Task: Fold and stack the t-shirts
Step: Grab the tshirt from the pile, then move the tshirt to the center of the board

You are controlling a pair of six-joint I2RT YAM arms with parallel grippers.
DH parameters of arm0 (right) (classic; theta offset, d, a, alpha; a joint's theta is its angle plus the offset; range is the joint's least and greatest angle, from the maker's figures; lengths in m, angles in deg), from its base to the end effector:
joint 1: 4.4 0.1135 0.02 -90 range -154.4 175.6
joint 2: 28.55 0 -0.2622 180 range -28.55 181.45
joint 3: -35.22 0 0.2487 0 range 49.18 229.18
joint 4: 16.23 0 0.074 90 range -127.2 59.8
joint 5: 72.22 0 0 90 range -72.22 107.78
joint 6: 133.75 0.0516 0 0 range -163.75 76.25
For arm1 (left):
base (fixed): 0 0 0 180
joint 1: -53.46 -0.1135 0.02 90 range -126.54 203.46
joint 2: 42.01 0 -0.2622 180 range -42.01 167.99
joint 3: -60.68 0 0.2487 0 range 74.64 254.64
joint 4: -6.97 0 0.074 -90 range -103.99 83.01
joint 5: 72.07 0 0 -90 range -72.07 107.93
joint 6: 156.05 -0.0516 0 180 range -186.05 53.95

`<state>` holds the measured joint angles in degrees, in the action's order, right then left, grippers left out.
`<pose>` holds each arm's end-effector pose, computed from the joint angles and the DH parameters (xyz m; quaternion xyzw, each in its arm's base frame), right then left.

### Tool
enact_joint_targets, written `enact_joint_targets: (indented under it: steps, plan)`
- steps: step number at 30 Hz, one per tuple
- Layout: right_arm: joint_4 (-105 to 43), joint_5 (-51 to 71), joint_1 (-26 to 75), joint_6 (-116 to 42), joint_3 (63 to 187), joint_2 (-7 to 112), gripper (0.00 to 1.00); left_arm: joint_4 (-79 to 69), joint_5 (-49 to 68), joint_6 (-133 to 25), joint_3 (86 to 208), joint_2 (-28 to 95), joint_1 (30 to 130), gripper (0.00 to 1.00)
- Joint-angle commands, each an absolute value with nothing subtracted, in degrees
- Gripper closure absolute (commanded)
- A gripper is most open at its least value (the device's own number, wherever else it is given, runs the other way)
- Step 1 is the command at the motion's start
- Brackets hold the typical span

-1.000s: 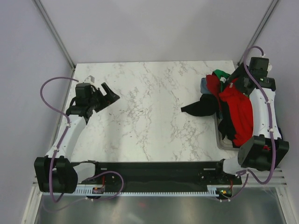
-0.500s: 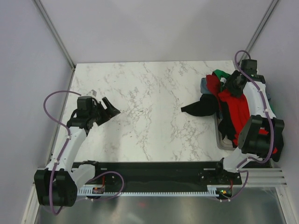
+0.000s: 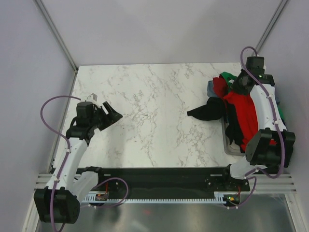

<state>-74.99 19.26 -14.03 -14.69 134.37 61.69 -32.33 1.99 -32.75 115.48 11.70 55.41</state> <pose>0.3426 -0.0595 0.3182 0.3153 0.8847 0.0460 0.3403 0.2100 -0.0213 0.2531 -0.1824 0.8741 -0.2498 0.3744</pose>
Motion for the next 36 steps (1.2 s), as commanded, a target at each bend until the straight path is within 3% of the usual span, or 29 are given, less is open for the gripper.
enact_joint_targets:
  steps: [1,7,8,11,14,15,16,19,22,26,28,29,30,32,33,35,36]
  plan:
    - [-78.6,23.1,-6.4,-13.3,146.6,56.8,1.0,-34.9,1.8,-33.2,117.1,8.5,55.1,0.21]
    - [-77.8,11.3,12.6,-7.5,176.5,65.0,1.0,-37.7,2.2,-33.0,117.6,5.0,55.1,0.21]
    - [-76.6,5.9,14.8,-6.8,185.5,69.0,1.0,-38.4,2.5,-33.0,117.5,4.6,55.1,0.21]
    - [-66.6,-7.4,19.9,0.6,197.2,74.4,1.0,-39.8,2.9,-33.6,117.2,3.2,55.1,0.2]
    - [-33.8,-16.9,22.0,14.7,190.4,71.1,1.0,-41.6,3.6,-34.1,117.3,1.8,55.1,0.21]
    - [-14.7,-17.9,23.2,17.8,188.5,70.1,1.0,-42.0,3.9,-34.1,117.3,1.2,55.1,0.2]
    - [-9.0,-17.4,23.2,19.9,187.6,69.3,1.0,-42.1,4.2,-33.9,117.4,-0.3,55.1,0.21]
    - [-17.6,-8.1,22.9,11.7,188.6,66.1,1.0,-43.8,5.9,-32.9,118.5,-2.5,55.1,0.21]
    - [-29.4,6.2,22.5,4.3,176.0,57.5,0.96,-46.2,7.5,-32.2,120.7,-4.8,55.1,0.2]
    - [-42.4,23.0,21.4,-0.7,149.8,51.3,0.94,-49.9,8.4,-29.9,123.1,-6.2,55.1,0.23]
    - [-48.6,31.4,17.9,3.9,139.7,49.2,0.79,-51.7,8.6,-27.0,123.1,-7.8,55.1,0.23]
    - [-50.2,28.9,14.1,7.5,128.9,48.3,0.73,-52.0,8.5,-26.2,122.7,-8.6,55.1,0.23]
    - [-49.8,22.7,4.6,10.5,123.3,48.4,0.65,-52.1,8.4,-25.7,122.3,-10.3,55.1,0.23]
    - [-45.8,6.4,-2.1,11.4,112.4,52.5,0.48,-52.1,8.4,-25.0,121.0,-11.2,55.1,0.22]
    - [-47.5,4.8,-3.6,8.8,112.1,54.4,0.38,-52.2,8.4,-25.0,120.6,-10.8,55.1,0.22]
    - [-53.2,4.3,-2.8,1.6,115.3,57.8,0.34,-52.3,8.2,-25.6,119.9,-8.9,55.1,0.22]
    - [-56.4,4.9,-1.6,0.0,115.9,57.5,0.21,-52.3,7.1,-25.8,119.7,-7.6,55.1,0.22]
